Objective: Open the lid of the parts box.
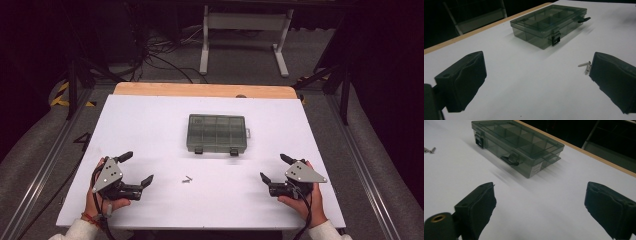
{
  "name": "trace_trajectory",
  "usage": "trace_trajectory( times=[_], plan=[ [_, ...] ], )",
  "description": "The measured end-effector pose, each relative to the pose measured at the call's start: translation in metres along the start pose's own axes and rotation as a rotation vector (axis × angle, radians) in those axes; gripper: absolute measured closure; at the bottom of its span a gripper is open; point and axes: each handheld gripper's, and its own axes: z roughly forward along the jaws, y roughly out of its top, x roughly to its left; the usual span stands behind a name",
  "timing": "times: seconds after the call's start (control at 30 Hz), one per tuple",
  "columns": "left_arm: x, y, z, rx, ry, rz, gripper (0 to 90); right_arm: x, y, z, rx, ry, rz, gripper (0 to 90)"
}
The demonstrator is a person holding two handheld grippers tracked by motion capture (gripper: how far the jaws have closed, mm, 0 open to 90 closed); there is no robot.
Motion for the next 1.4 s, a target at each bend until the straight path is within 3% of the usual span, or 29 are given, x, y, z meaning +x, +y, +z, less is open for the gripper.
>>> trace_trajectory(
  times=[0.3, 0.37, 0.43, 0.53, 0.73, 0.8, 0.87, 0.93, 1.07, 1.13, 1.2, 1.33, 1.4],
  plan=[
    [-0.001, 0.007, 0.007, -0.001, -0.014, 0.04, 2.1, -0.001, 0.005, 0.002, 0.003, 0.001, -0.018, 8.0],
    [0.0, 0.008, 0.01, 0.013, -0.026, 0.034, 1.7, -0.002, 0.005, 0.003, 0.001, 0.001, -0.012, 8.0],
    [0.006, 0.011, 0.018, 0.058, -0.046, 0.012, 1.1, -0.005, 0.01, 0.006, 0.01, 0.008, -0.01, 8.3],
    [0.011, 0.014, 0.024, 0.065, -0.046, -0.004, 1.4, -0.011, 0.015, 0.01, 0.023, 0.015, -0.006, 9.6],
    [0.012, 0.025, 0.043, 0.116, -0.073, 0.024, 2.9, -0.02, 0.024, 0.023, 0.063, 0.039, -0.01, 12.8],
    [0.011, 0.029, 0.054, 0.158, -0.106, 0.03, 4.5, -0.023, 0.028, 0.029, 0.072, 0.049, 0.004, 14.0],
    [0.011, 0.031, 0.064, 0.175, -0.108, 0.049, 5.2, -0.028, 0.033, 0.035, 0.093, 0.077, 0.017, 14.0],
    [0.011, 0.035, 0.073, 0.201, -0.118, 0.059, 10.1, -0.031, 0.037, 0.041, 0.107, 0.1, 0.015, 15.1],
    [0.013, 0.042, 0.095, 0.246, -0.134, 0.053, 16.3, -0.036, 0.048, 0.06, 0.192, 0.158, -0.004, 20.5],
    [0.013, 0.045, 0.107, 0.273, -0.144, 0.05, 22.0, -0.036, 0.05, 0.068, 0.227, 0.152, -0.032, 24.1],
    [0.011, 0.047, 0.118, 0.299, -0.142, 0.057, 26.1, -0.036, 0.052, 0.08, 0.265, 0.192, -0.028, 29.7],
    [0.008, 0.045, 0.138, 0.345, -0.179, 0.054, 40.4, -0.034, 0.053, 0.097, 0.296, 0.193, -0.047, 39.1],
    [0.008, 0.044, 0.143, 0.359, -0.179, 0.052, 41.0, -0.034, 0.051, 0.103, 0.315, 0.201, -0.054, 40.2]
  ],
)
